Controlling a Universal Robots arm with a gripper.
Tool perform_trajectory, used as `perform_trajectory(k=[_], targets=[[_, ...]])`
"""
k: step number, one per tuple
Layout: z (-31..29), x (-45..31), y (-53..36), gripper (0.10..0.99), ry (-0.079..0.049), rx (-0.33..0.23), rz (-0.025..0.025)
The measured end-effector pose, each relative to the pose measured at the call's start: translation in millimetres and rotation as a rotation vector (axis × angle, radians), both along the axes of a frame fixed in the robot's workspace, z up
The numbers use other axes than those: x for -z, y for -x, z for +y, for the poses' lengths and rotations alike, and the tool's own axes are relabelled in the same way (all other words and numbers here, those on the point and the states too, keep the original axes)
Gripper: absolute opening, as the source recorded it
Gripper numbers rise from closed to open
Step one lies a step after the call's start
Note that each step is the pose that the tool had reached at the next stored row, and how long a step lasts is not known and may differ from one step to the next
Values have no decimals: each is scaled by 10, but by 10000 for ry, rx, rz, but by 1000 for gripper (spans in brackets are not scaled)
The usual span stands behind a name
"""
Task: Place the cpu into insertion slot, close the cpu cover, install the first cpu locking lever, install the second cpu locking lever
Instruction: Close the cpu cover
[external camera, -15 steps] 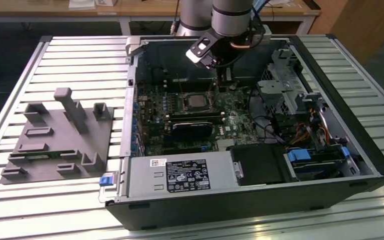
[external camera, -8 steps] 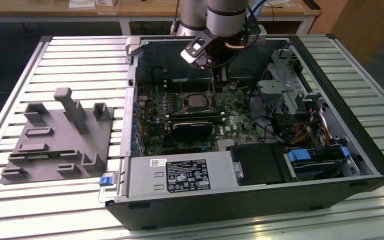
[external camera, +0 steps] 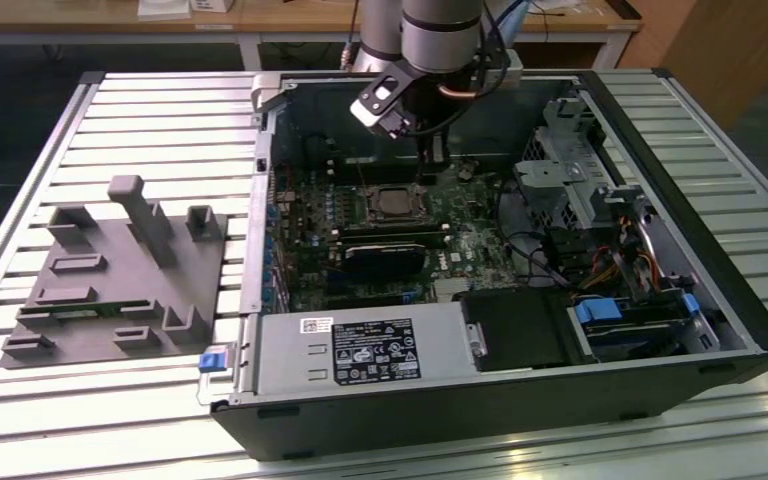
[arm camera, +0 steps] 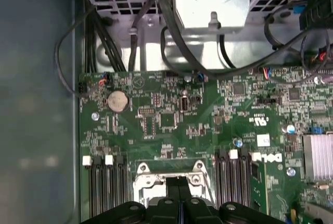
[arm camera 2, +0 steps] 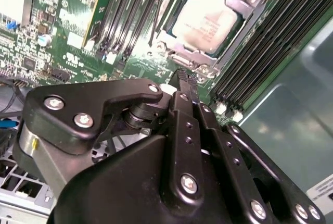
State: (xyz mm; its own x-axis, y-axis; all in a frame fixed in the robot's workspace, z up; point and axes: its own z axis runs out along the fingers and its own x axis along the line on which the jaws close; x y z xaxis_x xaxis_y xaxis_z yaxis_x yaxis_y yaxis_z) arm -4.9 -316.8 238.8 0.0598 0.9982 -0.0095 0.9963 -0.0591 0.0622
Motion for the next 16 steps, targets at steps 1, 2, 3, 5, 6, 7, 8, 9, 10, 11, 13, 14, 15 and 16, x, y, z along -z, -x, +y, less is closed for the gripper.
perform_trajectory(k=[1,2,3,5,6,7,8,9,10,11,13,14,15,16], targets=[[0,0,15,106,-1,0,0],[0,0,30,106,-1,0,-1],[0,0,45,106,-1,0,0],[0,0,74,106,-1,0,0],[0,0,90,106,-1,0,0],[0,1,104,106,-2,1,-1],[0,1,119,106,-2,0,-1],[0,1,135,106,-2,0,-1],[0,1,152,106,-1,0,-1],[0,2,168,106,-2,0,-1],[0,4,193,106,-3,1,-2],[0,5,202,106,-2,1,-1],[0,7,210,106,-2,0,-1],[0,9,219,106,-1,1,0]])
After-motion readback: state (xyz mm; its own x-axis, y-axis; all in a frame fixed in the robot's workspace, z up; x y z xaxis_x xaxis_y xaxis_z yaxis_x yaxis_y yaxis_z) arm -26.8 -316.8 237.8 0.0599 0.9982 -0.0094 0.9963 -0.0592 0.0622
